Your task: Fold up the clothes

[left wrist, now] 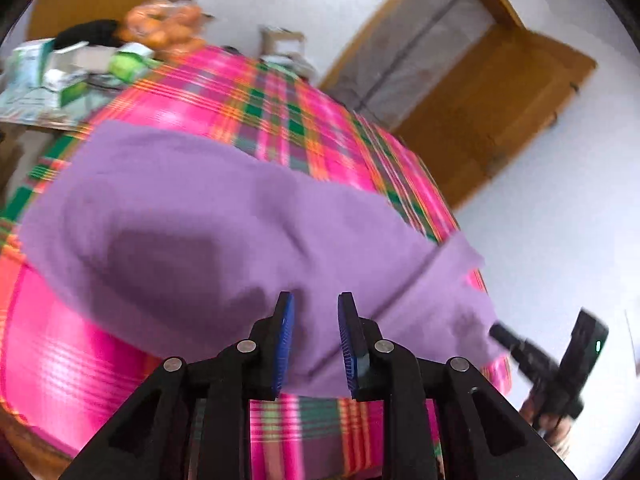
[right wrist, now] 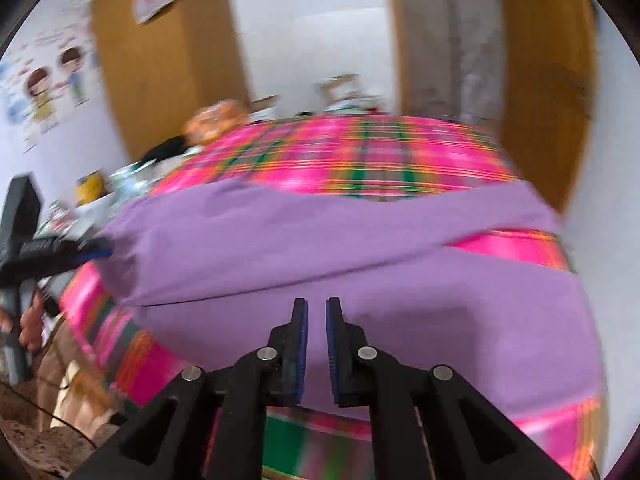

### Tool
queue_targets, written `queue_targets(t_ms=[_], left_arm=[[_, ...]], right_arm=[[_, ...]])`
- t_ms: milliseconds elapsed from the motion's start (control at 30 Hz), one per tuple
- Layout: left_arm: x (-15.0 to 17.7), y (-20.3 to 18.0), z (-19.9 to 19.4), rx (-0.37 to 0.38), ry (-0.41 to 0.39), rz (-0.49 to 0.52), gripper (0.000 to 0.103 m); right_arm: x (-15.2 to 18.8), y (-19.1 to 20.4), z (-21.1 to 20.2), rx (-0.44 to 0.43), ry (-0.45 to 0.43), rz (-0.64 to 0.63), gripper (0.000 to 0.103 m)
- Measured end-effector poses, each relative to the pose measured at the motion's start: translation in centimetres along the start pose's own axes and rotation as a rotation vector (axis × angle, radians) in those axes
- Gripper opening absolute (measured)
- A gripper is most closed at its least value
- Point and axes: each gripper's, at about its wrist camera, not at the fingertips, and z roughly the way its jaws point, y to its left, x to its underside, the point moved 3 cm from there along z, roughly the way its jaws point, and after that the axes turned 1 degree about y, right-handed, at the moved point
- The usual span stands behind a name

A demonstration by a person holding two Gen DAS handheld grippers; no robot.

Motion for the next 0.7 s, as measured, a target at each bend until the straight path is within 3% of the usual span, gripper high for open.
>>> queue_targets(t_ms=[200, 267, 500, 700], left_arm=[[1.4, -1.6, 3.0, 0.028, 0.086, 0.034, 0.023], [1.6, -1.7, 3.6, 0.032, 0.107, 0.037, 0.023], [2.3, -0.7, 4.5, 0.063, 0.144, 0.01, 0.023], [2.7, -0.4, 5.1, 0.118, 0.16, 0.029, 0.023]], right_arm=[[-0.3, -4.8, 0.2, 0.063, -0.009, 0.114, 0.016], [-0.8, -4.8, 1.3, 0.057, -0.005, 0.122, 0.023], [-3.2, -3.9, 5.4, 0.046, 0.017, 0.101, 0.029], [-5.8, -3.8, 8.5, 0.048, 0.03, 0.137, 0.043]])
